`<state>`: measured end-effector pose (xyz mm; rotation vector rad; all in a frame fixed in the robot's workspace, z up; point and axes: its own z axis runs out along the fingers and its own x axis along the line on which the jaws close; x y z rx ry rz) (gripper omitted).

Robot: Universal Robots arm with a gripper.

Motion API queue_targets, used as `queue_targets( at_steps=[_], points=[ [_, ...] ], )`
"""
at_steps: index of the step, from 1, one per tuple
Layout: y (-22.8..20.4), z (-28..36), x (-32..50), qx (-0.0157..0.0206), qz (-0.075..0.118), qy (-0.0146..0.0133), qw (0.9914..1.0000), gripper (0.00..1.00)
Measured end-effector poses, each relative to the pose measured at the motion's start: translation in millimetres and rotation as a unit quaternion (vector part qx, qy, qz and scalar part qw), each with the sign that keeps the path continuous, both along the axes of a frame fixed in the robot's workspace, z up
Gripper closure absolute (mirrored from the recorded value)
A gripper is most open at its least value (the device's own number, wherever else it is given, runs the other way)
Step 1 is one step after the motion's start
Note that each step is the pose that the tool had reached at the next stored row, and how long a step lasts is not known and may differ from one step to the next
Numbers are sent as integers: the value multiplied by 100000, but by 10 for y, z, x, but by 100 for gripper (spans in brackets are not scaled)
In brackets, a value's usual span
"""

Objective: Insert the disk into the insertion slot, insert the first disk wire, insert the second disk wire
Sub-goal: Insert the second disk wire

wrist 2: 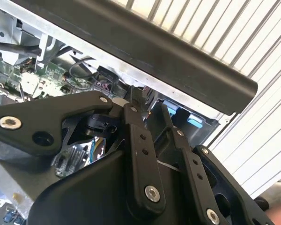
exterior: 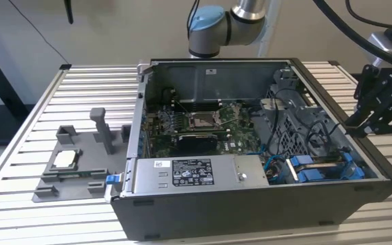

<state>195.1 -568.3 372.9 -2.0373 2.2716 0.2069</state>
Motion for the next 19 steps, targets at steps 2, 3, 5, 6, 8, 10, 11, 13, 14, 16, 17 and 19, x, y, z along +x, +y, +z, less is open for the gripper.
queue_targets(
  at_steps=[2, 3, 5, 6, 8, 10, 11, 13, 14, 16, 17, 19],
  points=[
    [0, -1, 0, 20, -1, 0, 100000, 67],
    [0, -1, 1, 27, 2, 0, 100000, 67],
    [0, 0, 1, 38, 2, 1, 100000, 67],
    [0, 0, 1, 44, 0, 0, 100000, 69],
    [0, -1, 1, 58, 2, 0, 100000, 76],
    [0, -1, 1, 66, 2, 1, 100000, 82],
    [0, -1, 1, 66, 3, 0, 100000, 82],
    [0, -1, 1, 76, -57, 0, 100000, 82],
    [0, -1, 1, 78, -105, 1, 100000, 82],
    [0, -1, 1, 80, -140, 0, 100000, 82],
    [0, -1, 1, 81, -143, 1, 100000, 82],
    [0, -2, 1, 82, -146, 1, 100000, 84]
  ],
)
